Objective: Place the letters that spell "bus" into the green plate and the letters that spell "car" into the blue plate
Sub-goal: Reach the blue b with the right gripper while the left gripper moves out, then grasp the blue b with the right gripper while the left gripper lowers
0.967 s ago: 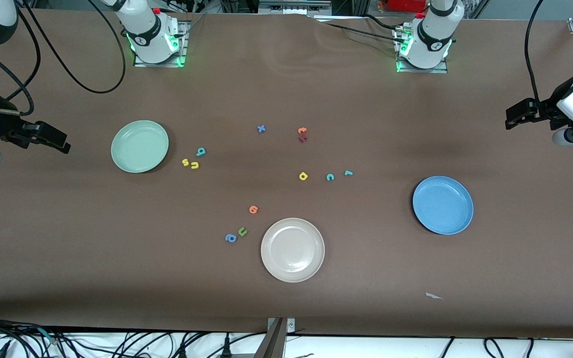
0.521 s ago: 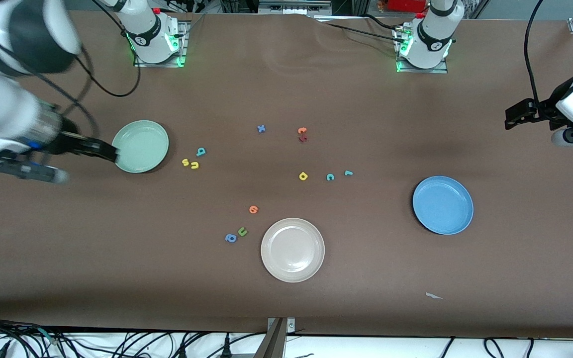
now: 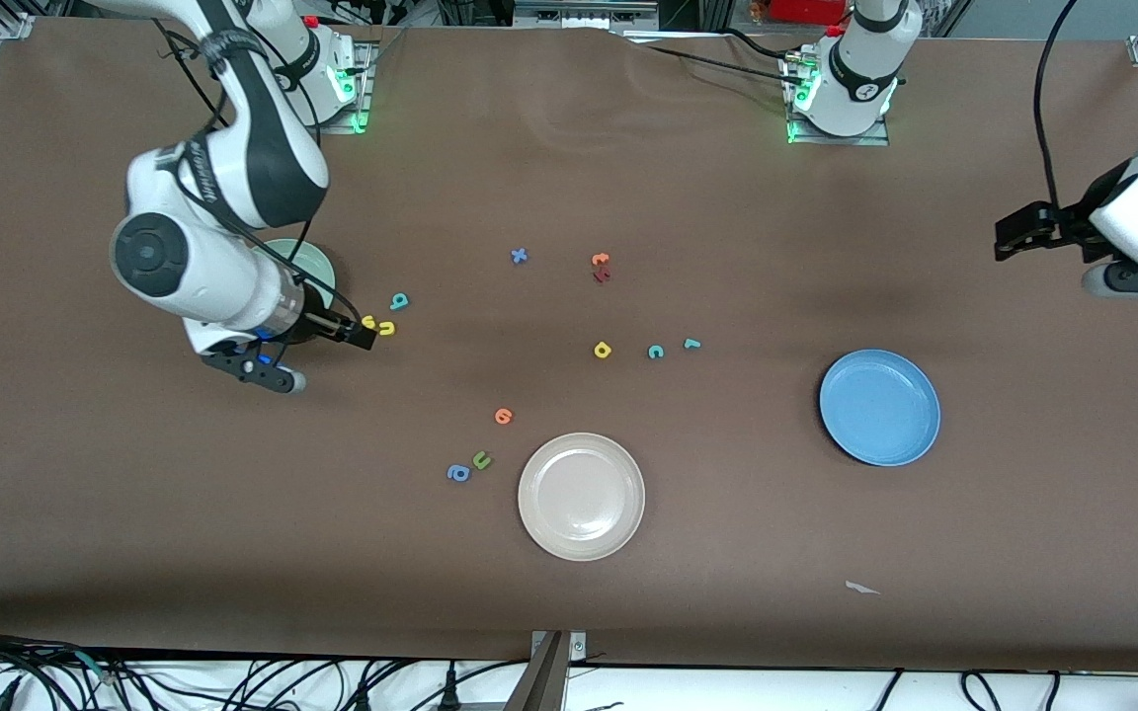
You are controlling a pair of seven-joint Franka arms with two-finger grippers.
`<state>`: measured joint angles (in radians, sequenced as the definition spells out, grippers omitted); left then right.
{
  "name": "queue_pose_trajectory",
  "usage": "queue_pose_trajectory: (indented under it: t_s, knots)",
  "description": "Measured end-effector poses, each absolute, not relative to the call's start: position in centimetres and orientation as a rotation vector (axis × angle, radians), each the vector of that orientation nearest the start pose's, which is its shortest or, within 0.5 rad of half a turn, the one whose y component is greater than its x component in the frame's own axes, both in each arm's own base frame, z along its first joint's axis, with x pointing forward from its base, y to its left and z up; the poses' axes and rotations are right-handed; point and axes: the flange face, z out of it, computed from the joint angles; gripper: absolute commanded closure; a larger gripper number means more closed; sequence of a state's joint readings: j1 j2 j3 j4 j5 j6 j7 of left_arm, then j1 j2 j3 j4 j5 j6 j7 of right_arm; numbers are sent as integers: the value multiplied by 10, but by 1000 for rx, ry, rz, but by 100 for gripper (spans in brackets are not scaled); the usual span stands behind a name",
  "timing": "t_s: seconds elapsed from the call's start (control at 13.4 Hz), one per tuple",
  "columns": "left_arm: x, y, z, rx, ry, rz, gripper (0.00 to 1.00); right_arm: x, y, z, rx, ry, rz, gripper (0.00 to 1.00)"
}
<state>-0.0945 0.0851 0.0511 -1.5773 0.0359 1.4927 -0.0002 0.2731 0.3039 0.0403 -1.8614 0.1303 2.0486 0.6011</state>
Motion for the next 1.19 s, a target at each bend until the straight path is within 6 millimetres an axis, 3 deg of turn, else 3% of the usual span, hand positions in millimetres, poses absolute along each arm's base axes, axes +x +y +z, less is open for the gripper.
queue_pose_trajectory:
  t_s: [0.3, 0.6, 0.89, 1.12, 1.19]
  knots:
    - [585, -119, 501, -3119, 53, 374, 0, 528, 193, 280, -3039, 534, 251, 1]
    - [589, -170, 425, -3161, 11, 401, 0, 495, 185, 233, -3040, 551, 212, 1]
    - [560, -228, 351, -3212, -101, 244, 0, 473, 190, 201, -3029, 562, 170, 2]
    - [529, -252, 302, -3244, -122, 158, 0, 462, 201, 186, -3016, 594, 158, 2]
    - [520, -257, 286, -3249, -134, 144, 0, 460, 207, 182, -3007, 604, 149, 12]
